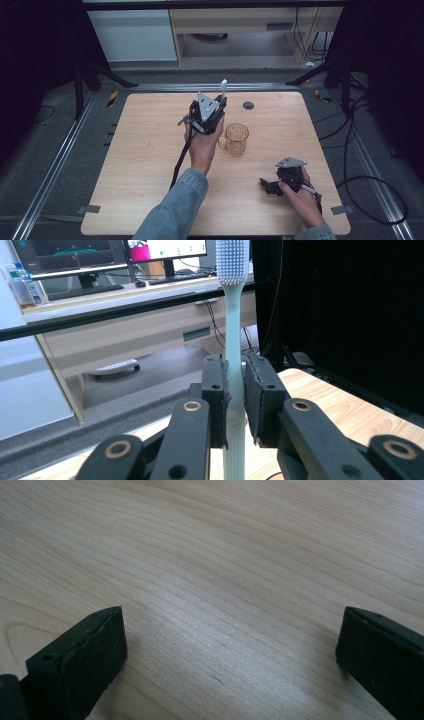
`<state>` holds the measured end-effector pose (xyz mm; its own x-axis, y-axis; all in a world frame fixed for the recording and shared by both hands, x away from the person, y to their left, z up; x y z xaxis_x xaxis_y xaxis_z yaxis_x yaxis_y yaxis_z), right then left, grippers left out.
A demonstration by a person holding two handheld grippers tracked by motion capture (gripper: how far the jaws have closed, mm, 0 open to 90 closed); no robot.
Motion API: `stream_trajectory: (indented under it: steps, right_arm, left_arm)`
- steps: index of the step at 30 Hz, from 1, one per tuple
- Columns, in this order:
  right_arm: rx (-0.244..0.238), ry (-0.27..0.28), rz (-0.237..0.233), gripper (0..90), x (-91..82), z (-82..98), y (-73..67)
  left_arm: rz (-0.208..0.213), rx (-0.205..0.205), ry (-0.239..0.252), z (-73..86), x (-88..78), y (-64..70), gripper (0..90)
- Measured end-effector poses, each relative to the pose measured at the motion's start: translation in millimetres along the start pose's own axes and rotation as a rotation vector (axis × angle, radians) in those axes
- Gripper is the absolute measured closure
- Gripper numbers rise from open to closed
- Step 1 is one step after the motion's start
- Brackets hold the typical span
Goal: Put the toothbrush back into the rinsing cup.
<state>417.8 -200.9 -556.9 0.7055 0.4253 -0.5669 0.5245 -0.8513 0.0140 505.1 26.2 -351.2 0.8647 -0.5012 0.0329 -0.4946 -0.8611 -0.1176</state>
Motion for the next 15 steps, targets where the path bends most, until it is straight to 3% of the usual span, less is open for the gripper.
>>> stream_trajectory:
  steps: [2, 7, 15]
  right_arm:
    - [0.023, -0.006, -0.011, 0.4, -0.3, -0.8, -1.5]
    - [0.001, -0.003, -0.004, 0.3, 1.8, -1.4, 1.0]
    - [-0.003, -0.001, -0.005, 0.3, 2.5, -1.6, 1.5]
  left_arm:
    - [-0.003, -0.001, 0.007, 1.2, 0.6, 0.1, 79.1]
    - [-0.003, 0.013, 0.02, 4.6, 0.9, 3.7, 79.0]
    - [0.006, -0.014, 0.022, 19.6, 2.7, 6.6, 79.0]
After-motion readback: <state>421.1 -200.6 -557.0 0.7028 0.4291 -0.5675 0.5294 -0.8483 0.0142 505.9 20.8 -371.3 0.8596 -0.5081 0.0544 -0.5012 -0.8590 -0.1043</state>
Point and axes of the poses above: each handheld gripper's, and its own axes: x roughly forward along the jaws, z roughly out of its underside, y roughly to its right, the point moved 6 cm from there along x, roughly forward along the jaws, and after that the axes turned 9 degrees about y, right-handed, at the moved point
